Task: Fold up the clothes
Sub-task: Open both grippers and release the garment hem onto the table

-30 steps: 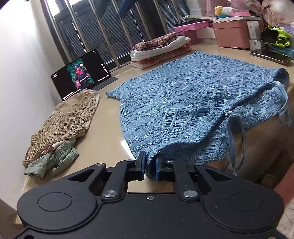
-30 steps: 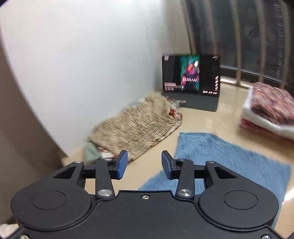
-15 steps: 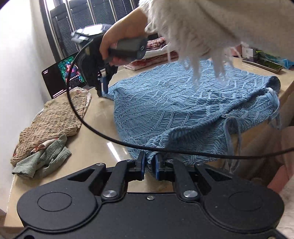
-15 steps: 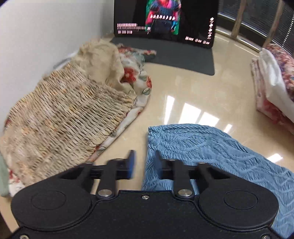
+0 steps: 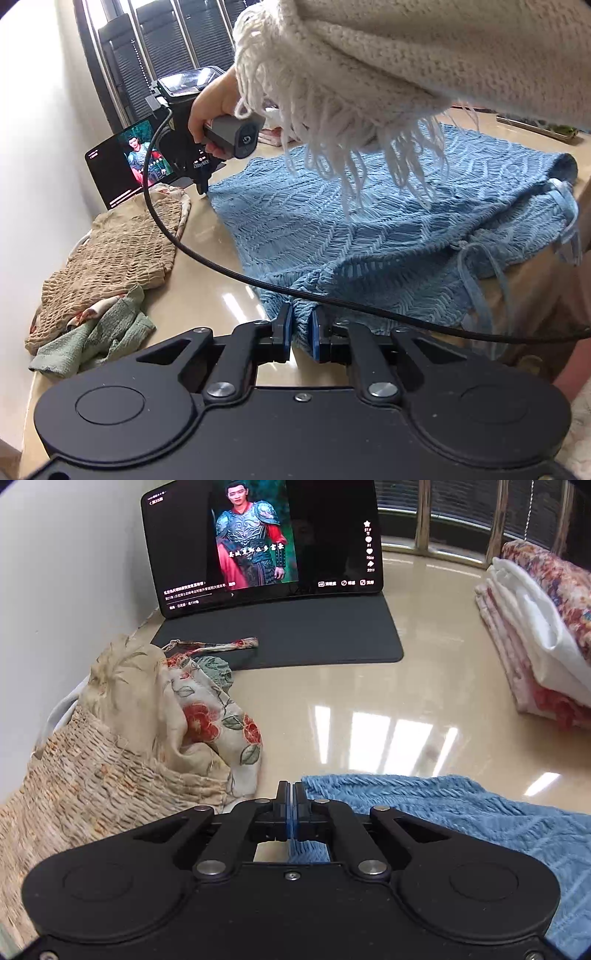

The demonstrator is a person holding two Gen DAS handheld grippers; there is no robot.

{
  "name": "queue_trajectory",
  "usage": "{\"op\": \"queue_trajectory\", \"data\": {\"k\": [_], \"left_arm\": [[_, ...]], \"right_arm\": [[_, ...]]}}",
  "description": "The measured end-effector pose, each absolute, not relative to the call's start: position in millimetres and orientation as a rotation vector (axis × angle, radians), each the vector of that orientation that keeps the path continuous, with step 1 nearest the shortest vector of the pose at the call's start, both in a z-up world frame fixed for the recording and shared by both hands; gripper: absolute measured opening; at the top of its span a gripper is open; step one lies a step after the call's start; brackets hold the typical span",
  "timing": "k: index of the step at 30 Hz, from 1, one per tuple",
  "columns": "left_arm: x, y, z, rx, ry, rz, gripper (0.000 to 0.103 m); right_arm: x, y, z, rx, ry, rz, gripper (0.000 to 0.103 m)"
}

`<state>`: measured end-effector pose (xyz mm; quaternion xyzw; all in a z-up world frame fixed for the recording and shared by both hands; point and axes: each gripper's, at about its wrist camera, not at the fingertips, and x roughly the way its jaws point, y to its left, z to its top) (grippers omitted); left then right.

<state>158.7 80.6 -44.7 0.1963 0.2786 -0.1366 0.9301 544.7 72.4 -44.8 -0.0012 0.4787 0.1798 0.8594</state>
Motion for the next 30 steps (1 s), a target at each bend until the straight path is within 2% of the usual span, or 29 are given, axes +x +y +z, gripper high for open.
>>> {"op": "queue_trajectory", "data": {"k": [3, 4, 6, 8, 10, 12, 13, 14, 22, 30], "left_arm": [[162, 84, -43, 0.4, 0.571, -0.293, 0.012], [162, 86, -42, 0.403, 0.572, -0.292, 0.012], [161, 88, -41, 0.41, 0.572, -0.283, 0.024], [154, 93, -38, 0.421, 0.546, -0.257, 0.07], [146, 98, -34, 0.417, 0.522, -0.236, 0.089], [137, 105, -30, 0.386, 0.509, -0.231, 0.097], [133, 107, -28, 0.369, 0.509, -0.223, 0.102], [129, 110, -26, 0.351, 0.512, -0.213, 0.103], [101, 125, -14, 0.203, 0.539, -0.15, 0.103], [88, 127, -1, 0.093, 0.525, -0.09, 0.103]], "right_arm": [[547, 70, -47, 0.024, 0.996, 0.384, 0.0], [548, 68, -46, 0.046, 0.995, 0.391, 0.003], [546, 61, -41, 0.101, 0.986, 0.421, 0.015], [540, 50, -30, 0.171, 0.972, 0.471, 0.053], [532, 35, -14, 0.244, 0.937, 0.531, 0.063], [520, 18, 4, 0.292, 0.898, 0.59, 0.07], [514, 10, 13, 0.304, 0.886, 0.613, 0.091], [506, 1, 22, 0.307, 0.875, 0.635, 0.103], [418, -92, 66, 0.228, 0.776, 0.709, 0.103], [309, -192, 59, 0.07, 0.709, 0.599, 0.103]]}}
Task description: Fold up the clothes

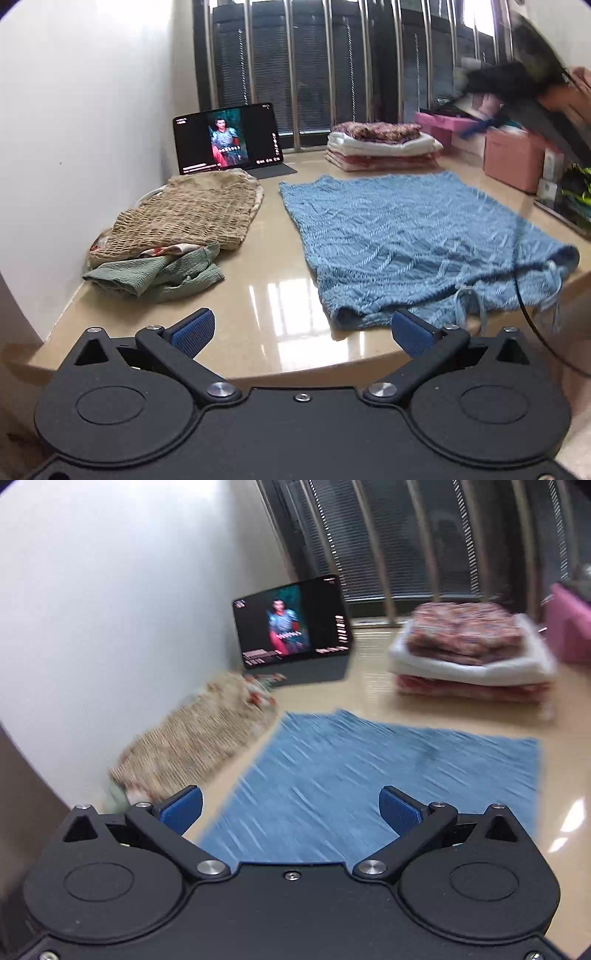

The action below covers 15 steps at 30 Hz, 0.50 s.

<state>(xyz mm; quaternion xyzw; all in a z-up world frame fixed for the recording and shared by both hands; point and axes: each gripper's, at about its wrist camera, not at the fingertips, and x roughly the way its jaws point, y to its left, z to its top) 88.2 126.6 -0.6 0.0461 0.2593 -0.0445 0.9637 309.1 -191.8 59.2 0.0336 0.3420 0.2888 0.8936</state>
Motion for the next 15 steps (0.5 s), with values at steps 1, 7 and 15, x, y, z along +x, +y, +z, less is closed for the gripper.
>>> {"op": "queue_trajectory", "data": {"k": [1, 7, 15], "left_arm": [[89, 125, 0, 0.085, 0.524, -0.087, 0.103], [97, 103, 1, 0.07, 0.538, -0.101, 0.103], [88, 72, -6, 0.079, 0.551, -0.139, 0.103]], "right_arm": [[295, -201, 56, 0.039, 0.698, 0.576, 0.103], [223, -232, 21, -0.099, 0.694, 0.443, 0.103], [139, -250, -14, -0.143, 0.664, 0.362, 0.103]]}}
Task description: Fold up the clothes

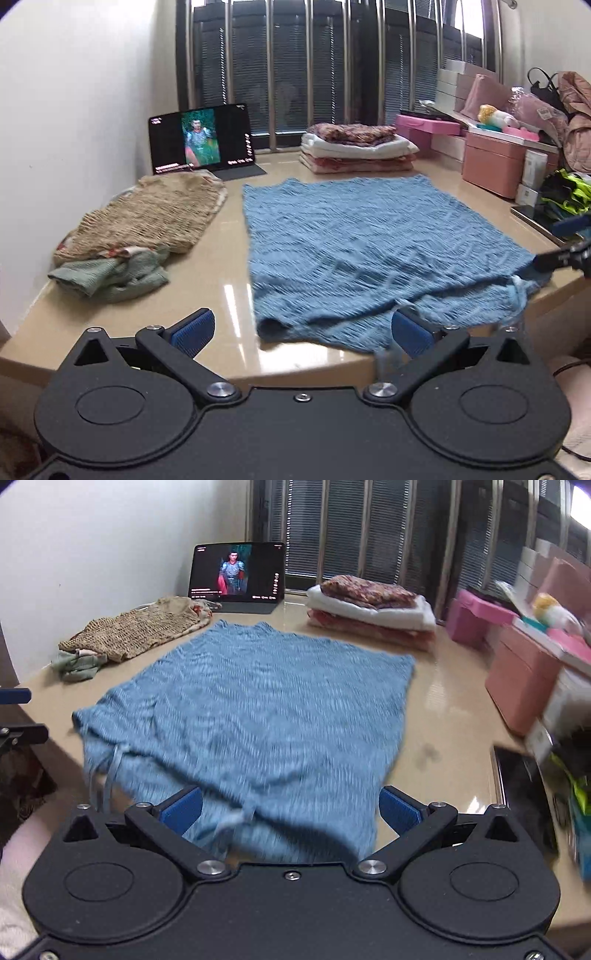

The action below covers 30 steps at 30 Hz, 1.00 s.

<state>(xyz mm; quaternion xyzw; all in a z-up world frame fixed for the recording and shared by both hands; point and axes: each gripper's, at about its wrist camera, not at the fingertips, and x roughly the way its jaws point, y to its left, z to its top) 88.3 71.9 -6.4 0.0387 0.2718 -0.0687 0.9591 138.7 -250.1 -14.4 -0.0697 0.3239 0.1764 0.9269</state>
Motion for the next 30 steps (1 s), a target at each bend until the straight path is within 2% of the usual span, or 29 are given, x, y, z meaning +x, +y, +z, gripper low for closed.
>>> {"op": "queue_trajectory", "data": {"k": [7, 17, 25, 27, 30], "left_arm": [[73, 56, -19, 0.086, 0.6, -0.15, 0.103], [60, 46, -27, 0.074, 0.618, -0.139, 0.103], [53, 15, -48, 0.172, 0.642, -0.11, 0.102], [51, 6, -52, 0.221, 0.634, -0.102, 0.099], [49, -7, -58, 0.289, 0.628, -0.101, 0.089]], "right_arm": [[104, -264, -37, 0.061, 0.664, 0.336, 0.103], [92, -255, -39, 0.032, 0.648, 0.372, 0.103], [86, -251, -42, 0.047, 0.647, 0.366, 0.103], [85, -252, -43, 0.049, 0.649, 0.36, 0.103], [83, -252, -45, 0.053, 0.654, 0.357, 0.103]]}}
